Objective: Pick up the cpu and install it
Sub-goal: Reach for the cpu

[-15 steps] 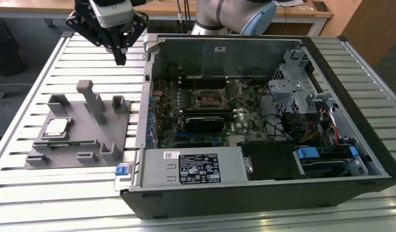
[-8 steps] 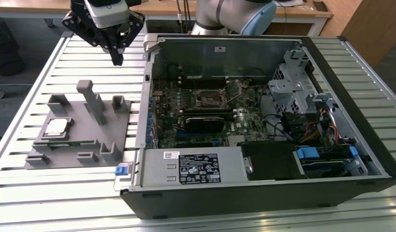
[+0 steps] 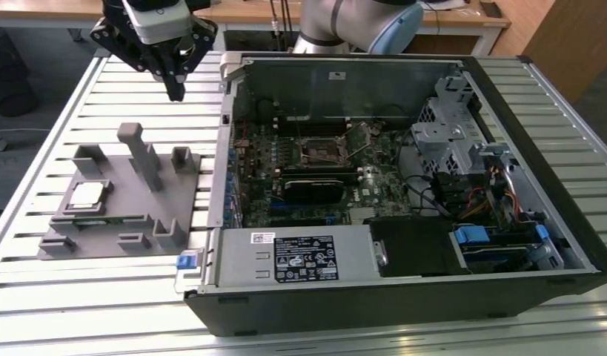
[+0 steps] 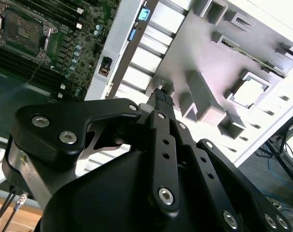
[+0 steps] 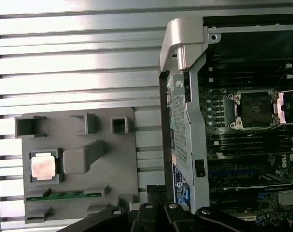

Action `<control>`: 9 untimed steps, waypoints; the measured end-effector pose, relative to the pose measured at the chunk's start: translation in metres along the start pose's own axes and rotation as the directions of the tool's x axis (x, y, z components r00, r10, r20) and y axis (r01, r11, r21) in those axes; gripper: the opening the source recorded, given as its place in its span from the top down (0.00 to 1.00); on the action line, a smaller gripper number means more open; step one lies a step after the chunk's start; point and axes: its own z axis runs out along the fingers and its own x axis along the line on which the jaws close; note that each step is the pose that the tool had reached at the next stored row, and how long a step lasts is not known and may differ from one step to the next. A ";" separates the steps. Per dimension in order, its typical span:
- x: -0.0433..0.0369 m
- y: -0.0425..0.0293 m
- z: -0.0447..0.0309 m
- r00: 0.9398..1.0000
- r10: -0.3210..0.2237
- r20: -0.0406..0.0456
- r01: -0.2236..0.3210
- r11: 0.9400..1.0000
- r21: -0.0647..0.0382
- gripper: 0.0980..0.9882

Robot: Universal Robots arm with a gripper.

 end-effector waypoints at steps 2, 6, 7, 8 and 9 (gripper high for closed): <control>0.0009 -0.0001 0.0001 1.000 0.000 0.000 0.000 1.000 0.000 0.99; 0.0035 -0.0003 0.0005 1.000 0.000 0.000 0.000 1.000 0.000 0.99; 0.0040 -0.0003 0.0005 1.000 0.000 0.000 0.000 1.000 0.000 0.99; 0.0046 -0.0004 0.0005 1.000 0.000 0.000 0.000 1.000 0.000 0.99; 0.0052 -0.0004 0.0006 1.000 0.000 0.000 0.000 1.000 0.000 0.99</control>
